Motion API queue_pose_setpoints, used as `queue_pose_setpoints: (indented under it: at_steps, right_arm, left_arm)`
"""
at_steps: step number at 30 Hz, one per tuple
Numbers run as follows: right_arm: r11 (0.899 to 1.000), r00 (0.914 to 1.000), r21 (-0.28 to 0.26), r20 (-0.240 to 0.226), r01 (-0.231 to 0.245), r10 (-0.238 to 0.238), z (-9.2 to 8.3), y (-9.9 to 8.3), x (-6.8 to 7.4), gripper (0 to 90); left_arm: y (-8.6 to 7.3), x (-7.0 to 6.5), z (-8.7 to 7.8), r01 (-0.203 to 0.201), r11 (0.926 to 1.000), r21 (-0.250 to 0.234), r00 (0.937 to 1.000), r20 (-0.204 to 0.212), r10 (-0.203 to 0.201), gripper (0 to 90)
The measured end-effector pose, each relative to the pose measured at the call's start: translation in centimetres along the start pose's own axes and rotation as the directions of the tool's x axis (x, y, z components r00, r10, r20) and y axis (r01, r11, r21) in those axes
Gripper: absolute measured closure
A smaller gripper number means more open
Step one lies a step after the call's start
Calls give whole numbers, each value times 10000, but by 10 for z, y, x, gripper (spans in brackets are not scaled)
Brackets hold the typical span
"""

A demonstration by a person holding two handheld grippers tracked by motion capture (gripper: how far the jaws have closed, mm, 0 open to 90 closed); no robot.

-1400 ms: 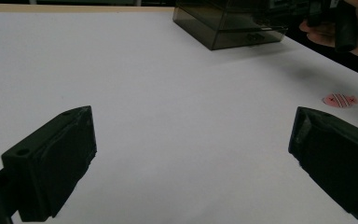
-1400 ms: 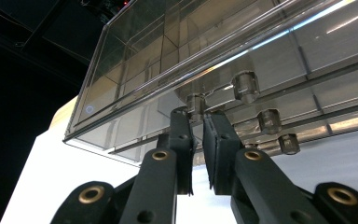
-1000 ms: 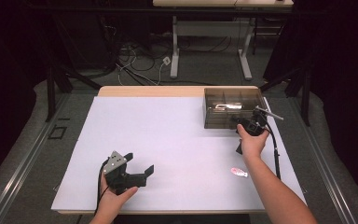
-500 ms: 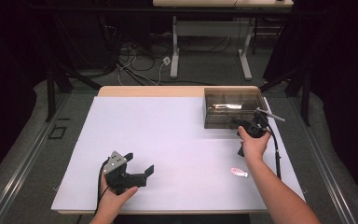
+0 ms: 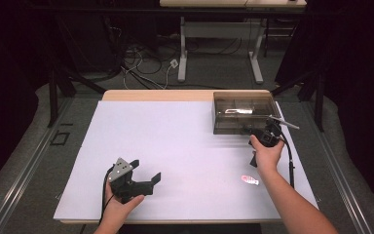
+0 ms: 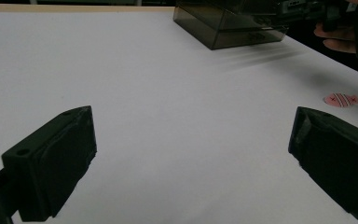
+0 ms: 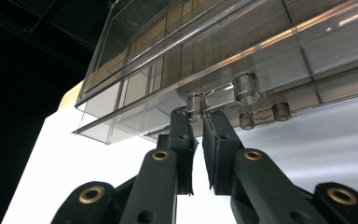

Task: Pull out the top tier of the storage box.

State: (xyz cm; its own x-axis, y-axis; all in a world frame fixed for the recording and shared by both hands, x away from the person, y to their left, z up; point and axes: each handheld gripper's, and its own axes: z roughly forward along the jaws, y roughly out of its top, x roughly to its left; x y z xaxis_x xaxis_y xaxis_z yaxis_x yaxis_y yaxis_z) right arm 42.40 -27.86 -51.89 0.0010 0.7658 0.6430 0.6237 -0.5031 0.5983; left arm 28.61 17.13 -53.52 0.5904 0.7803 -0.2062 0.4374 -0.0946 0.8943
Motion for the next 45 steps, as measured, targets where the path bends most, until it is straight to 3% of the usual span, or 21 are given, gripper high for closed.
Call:
queue_pose_setpoints:
  at_steps: [3,5,9,11,12,13,17,33,45]
  right_arm:
    - [9986,9999,527,80,111,-115,-5,1,0,831]
    - [9997,9999,238,-16,105,-105,-3,-1,0,831]
    - [9986,9999,517,34,108,-110,-6,-1,-1,831]
    - [9998,10000,212,-25,68,-68,-5,-2,-1,831]
    - [9985,9999,540,-92,119,-114,-7,-1,-1,831]
    - [9994,10000,331,3,95,-95,-6,-2,-1,831]
    - [9983,9999,564,-111,111,-105,-8,-2,-2,831]
    - [9989,10000,470,-92,-26,30,-7,-2,-2,825]
    - [9979,9997,601,-155,221,-212,-9,-1,-3,765]
  left_arm:
    - [0,0,0,4,10000,-6,10000,-1,-4,8]
    - [0,0,0,2,10000,-6,10000,-8,-2,8]
    - [0,0,0,6,10000,-3,10000,-8,-6,8]
    - [0,0,0,0,10000,-1,10000,-12,0,8]
    - [0,0,0,-1,10000,-2,10000,-12,1,8]
    - [0,0,0,5,10000,-10,10000,-8,-5,8]
    - [0,0,0,2,10000,-7,10000,-13,-2,8]
    - [0,0,0,12,10000,-8,10000,-11,-12,9]
    - [0,0,1,65,10000,-5,10000,-4,-65,9]
